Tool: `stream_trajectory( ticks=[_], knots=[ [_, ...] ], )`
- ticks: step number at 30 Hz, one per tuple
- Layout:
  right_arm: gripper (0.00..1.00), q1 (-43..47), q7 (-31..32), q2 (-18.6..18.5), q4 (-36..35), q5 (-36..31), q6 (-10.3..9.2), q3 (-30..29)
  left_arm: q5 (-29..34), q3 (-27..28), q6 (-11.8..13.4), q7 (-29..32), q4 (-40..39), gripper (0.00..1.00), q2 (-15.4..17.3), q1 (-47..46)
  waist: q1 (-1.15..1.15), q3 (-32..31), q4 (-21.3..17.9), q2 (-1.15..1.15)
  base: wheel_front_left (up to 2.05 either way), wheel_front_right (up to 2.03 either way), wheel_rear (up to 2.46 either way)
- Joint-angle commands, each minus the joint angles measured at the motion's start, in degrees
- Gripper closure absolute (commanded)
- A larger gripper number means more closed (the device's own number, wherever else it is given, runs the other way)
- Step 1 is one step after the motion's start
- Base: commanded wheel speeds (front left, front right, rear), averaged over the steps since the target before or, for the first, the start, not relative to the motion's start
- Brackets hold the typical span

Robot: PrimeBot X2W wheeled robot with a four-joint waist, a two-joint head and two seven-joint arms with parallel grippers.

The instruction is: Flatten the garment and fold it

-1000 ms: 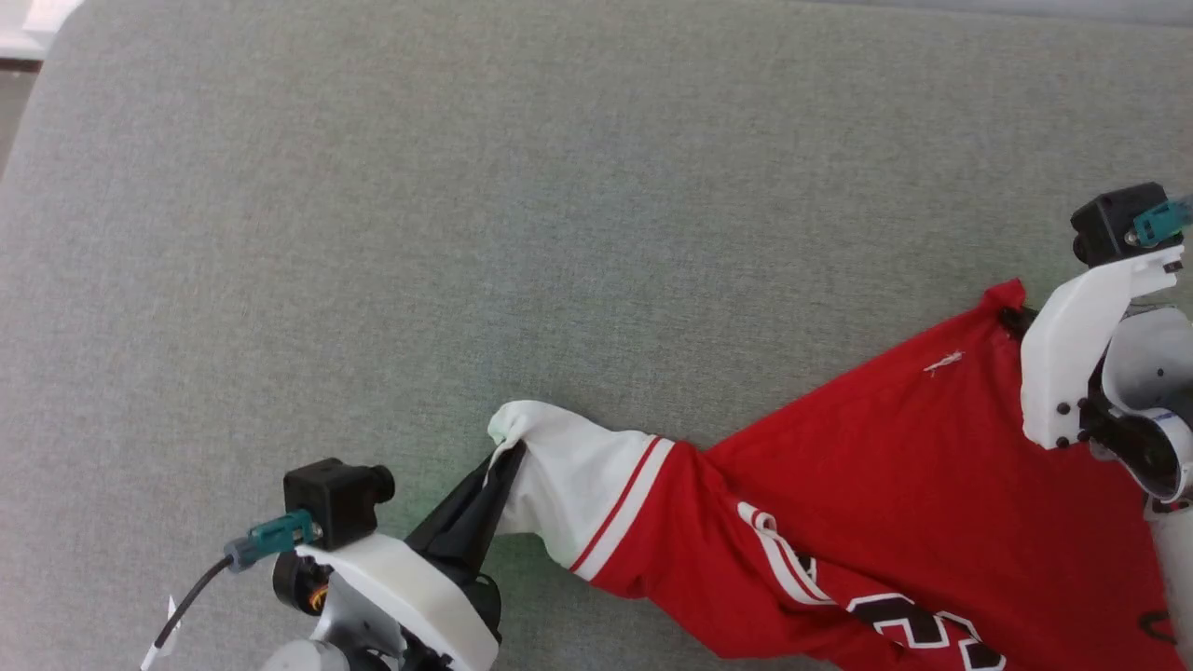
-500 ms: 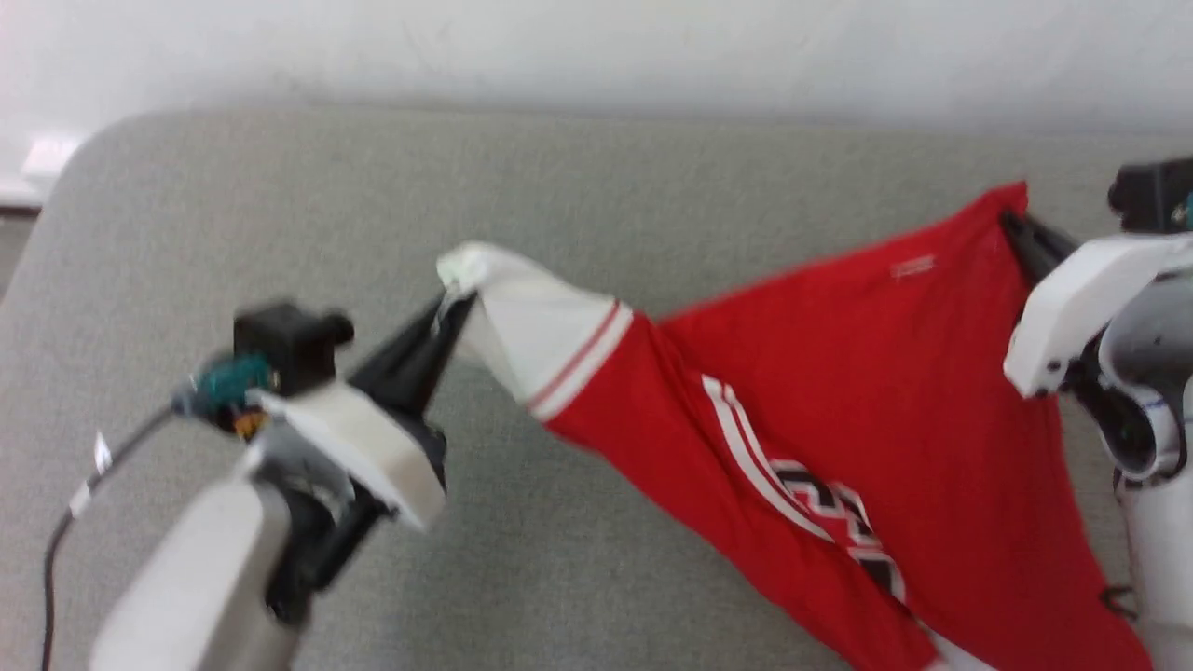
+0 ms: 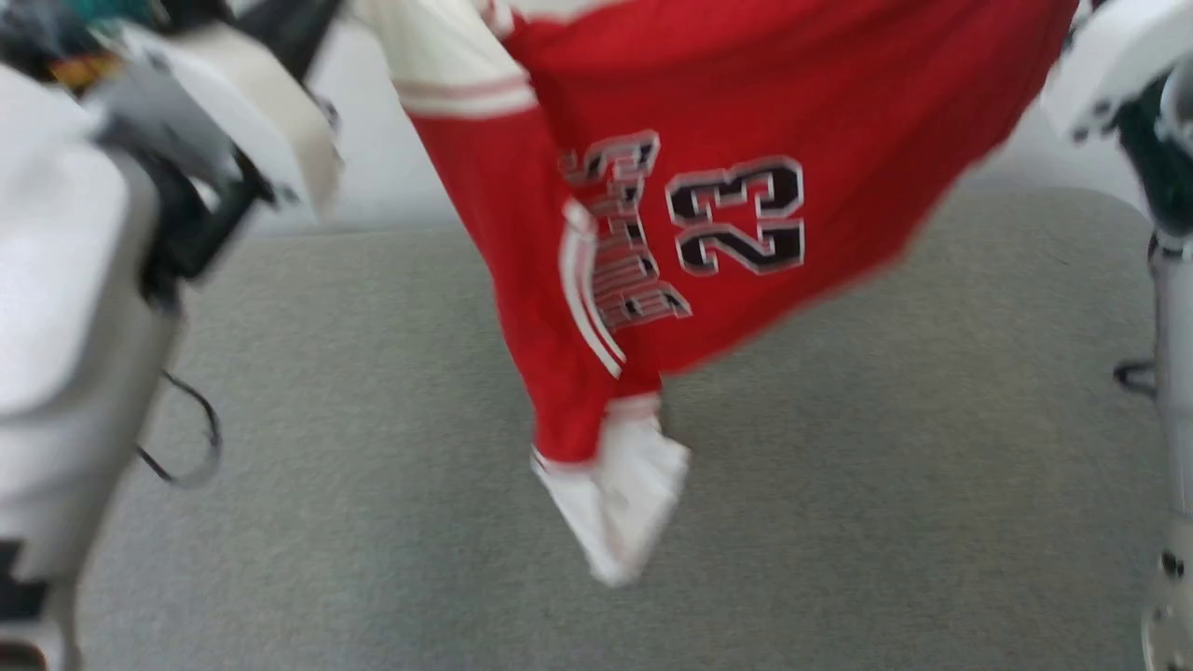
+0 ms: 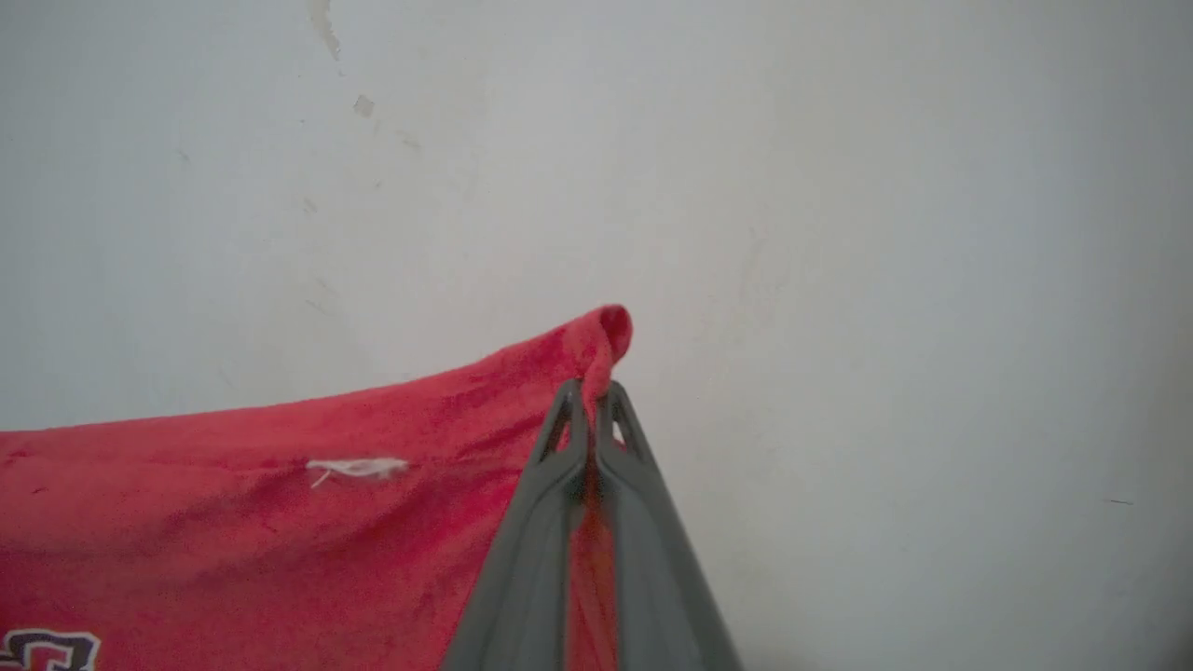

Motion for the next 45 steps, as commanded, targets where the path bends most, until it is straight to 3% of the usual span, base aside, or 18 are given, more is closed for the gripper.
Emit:
stream_trajectory(
  ticks=[1,8,14,19,26,37,45],
  knots=[
    [1.00,-2.3,-0.6,0.6,1.2,-0.7,-0.05,0.0,0.6,-0.3,-0.4,-0.1,1.5,1.00,0.9,-2.9,0.01,-0.2,-3.1,0.00,0.00,0.00,0.00],
    [1.00,-10.7,-0.9,1.7,7.0,-3.3,-0.05,1.3,0.8,-2.9,-0.4,0.6,6.6,1.00,2.6,-13.8,0.01,3.9,-5.4,0.00,0.00,0.00,0.00],
    [1.00,-18.5,-1.0,3.4,11.5,-6.3,-0.05,-0.1,1.4,-4.5,-0.4,0.5,9.2,1.00,3.6,-23.5,0.01,11.8,-7.0,0.00,0.00,0.00,0.00],
    [1.00,-26.4,-3.3,4.3,13.4,-9.4,-0.05,-2.2,6.1,-7.2,-0.4,-3.6,9.6,1.00,6.1,-33.2,0.01,20.1,-7.8,0.00,0.00,0.00,0.00],
    [1.00,-34.2,-9.2,5.5,16.6,-14.0,-0.05,-4.5,9.1,-10.1,-0.4,-10.4,14.1,1.00,8.0,-42.7,0.01,27.2,-8.4,0.00,0.00,0.00,0.00],
    [1.00,-39.6,-15.2,4.4,22.5,-18.2,-0.05,-5.2,7.3,-14.1,-0.4,-17.4,16.5,1.00,6.9,-49.7,0.01,35.5,-7.8,0.00,0.00,0.00,0.00],
    [1.00,-39.9,-19.5,3.1,25.8,-18.3,-0.05,-3.8,2.9,-15.6,-0.4,-23.8,13.8,1.00,6.8,-46.5,0.01,40.8,-5.9,0.00,0.00,0.00,0.00]
  ],
)
